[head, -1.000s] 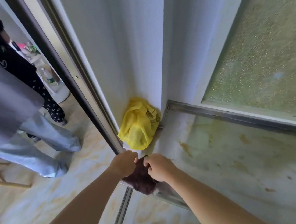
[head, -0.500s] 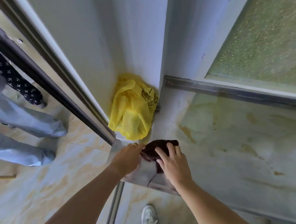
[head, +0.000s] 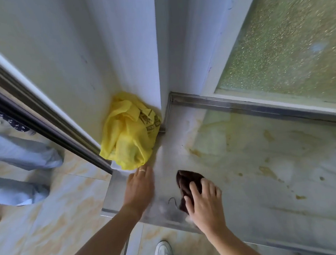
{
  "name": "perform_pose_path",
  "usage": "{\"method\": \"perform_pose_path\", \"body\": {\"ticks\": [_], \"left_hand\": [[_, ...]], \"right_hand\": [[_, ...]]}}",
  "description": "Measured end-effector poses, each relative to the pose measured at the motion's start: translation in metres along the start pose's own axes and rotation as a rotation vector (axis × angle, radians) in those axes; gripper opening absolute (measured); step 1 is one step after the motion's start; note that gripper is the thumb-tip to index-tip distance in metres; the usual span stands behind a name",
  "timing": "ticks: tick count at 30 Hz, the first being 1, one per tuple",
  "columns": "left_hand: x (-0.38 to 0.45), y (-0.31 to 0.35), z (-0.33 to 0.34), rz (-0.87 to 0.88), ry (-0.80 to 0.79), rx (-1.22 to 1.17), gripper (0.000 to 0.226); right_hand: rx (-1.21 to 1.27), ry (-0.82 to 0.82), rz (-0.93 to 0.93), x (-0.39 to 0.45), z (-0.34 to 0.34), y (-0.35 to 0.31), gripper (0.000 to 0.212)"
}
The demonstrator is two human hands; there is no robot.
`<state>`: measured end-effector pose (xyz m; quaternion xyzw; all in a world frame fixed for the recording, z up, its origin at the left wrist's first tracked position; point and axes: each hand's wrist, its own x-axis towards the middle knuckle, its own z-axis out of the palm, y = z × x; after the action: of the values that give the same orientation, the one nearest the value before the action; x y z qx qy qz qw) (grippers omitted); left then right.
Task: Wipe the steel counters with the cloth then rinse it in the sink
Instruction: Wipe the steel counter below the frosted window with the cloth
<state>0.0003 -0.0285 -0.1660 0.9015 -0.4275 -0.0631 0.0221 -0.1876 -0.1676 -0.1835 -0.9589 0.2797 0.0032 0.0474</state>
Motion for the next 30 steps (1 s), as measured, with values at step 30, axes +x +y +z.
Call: {"method": "perform_pose_path", "body": {"ticks": [30], "left_hand": [[0.066, 0.03, 0.05, -0.041, 0.026, -0.118, 0.058]], "right_hand": [[0.36, 0.324, 0.44, 0.145, 0.023, 0.098, 0.045]]}}
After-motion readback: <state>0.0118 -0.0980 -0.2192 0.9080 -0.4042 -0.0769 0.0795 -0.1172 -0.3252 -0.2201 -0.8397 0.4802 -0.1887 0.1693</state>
